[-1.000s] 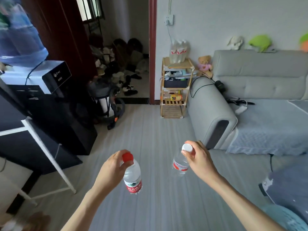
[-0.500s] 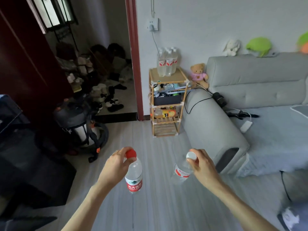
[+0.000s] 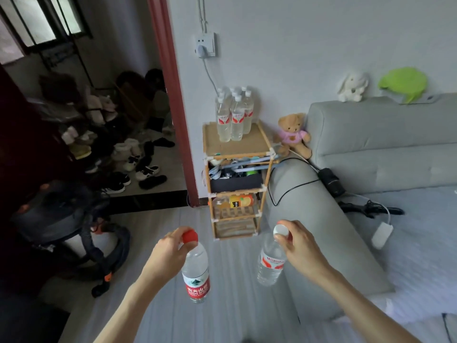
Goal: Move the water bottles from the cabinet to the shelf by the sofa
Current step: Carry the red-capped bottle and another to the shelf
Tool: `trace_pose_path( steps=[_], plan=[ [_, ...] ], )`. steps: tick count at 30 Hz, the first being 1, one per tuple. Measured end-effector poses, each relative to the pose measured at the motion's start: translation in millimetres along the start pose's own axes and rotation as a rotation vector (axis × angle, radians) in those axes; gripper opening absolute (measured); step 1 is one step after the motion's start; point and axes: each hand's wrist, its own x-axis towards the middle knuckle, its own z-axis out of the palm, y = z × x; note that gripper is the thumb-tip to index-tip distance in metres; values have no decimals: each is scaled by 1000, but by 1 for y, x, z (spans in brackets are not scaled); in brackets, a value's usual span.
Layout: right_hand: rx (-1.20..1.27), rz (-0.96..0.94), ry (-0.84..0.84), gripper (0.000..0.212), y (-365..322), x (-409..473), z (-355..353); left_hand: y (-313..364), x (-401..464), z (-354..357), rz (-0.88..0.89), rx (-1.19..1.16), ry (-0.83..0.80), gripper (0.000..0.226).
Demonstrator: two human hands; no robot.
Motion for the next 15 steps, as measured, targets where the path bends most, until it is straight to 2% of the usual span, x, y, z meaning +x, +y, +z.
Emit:
trace_pose_path(
  steps=[7,15],
  plan=[
    [0,-57,46,27,23,143,-28,44,126,8,17,-79,81,20],
    [9,-95,92,29,34,289,-42,71,265,7,82,-154,152,29]
  ],
)
